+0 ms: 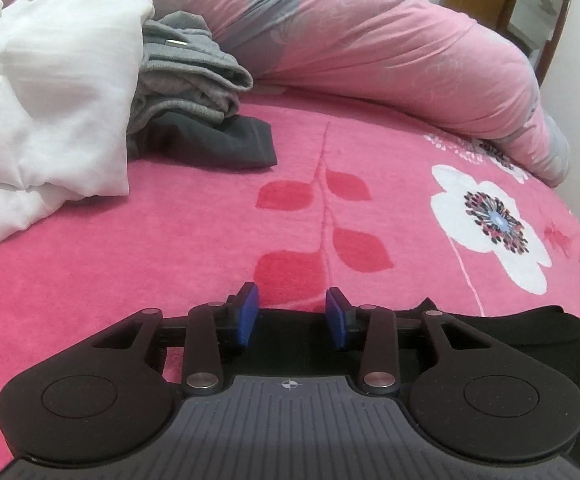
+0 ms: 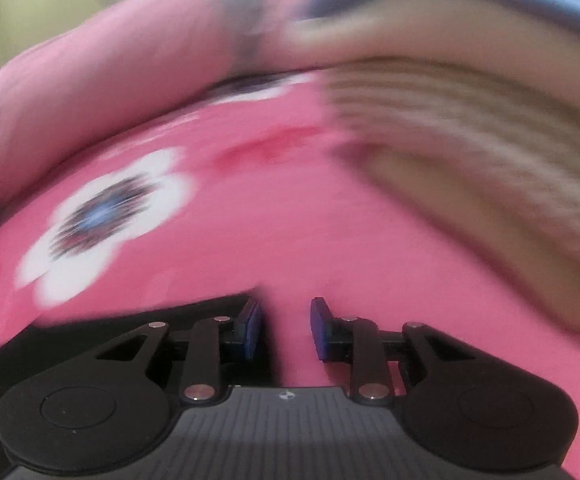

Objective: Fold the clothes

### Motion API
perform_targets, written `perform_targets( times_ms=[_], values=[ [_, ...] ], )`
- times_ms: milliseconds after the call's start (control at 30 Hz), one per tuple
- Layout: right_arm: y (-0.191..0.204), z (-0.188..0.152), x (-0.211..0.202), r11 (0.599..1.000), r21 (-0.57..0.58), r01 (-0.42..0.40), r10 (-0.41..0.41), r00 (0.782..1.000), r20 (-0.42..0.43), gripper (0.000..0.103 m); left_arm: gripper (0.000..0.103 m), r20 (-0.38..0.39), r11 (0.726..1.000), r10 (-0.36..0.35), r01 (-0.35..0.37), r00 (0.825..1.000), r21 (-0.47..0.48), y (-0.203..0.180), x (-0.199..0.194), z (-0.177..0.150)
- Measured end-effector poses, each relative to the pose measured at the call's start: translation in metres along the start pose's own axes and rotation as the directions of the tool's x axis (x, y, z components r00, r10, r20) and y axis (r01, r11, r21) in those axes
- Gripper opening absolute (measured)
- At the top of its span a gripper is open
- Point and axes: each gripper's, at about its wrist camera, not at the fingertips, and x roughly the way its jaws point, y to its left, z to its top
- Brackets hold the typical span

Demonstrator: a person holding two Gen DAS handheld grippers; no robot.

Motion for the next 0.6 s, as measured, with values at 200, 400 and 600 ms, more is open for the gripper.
perform_targets(
  times_ms=[200, 400, 600],
  values=[
    [-0.01, -0.013, -0.072, 0.993, 0.015, -0.113, 0.112, 0.99, 0.088, 0.03, 0.047, 0.012, 0.995, -0.064, 0.063, 0.998, 0.072, -0.012, -0.045, -0.01],
    [0.037, -0.07, -0.133, 0.918, -0.269, -0.29, 0.307, 0.951, 0.023, 0.03, 0.05, 0.019, 0.982, -0.128, 0.124, 0.992, 0.144, -0.024, -0.089, -0.02],
    [0.027, -0.134, -0.152, 0.867, -0.457, -0.196, 0.207, 0.978, -0.027, 0.028, 0.051, -0.017, 0.944, -0.121, 0.12, 0.993, 0.307, -0.04, -0.126, -0.077]
  ],
)
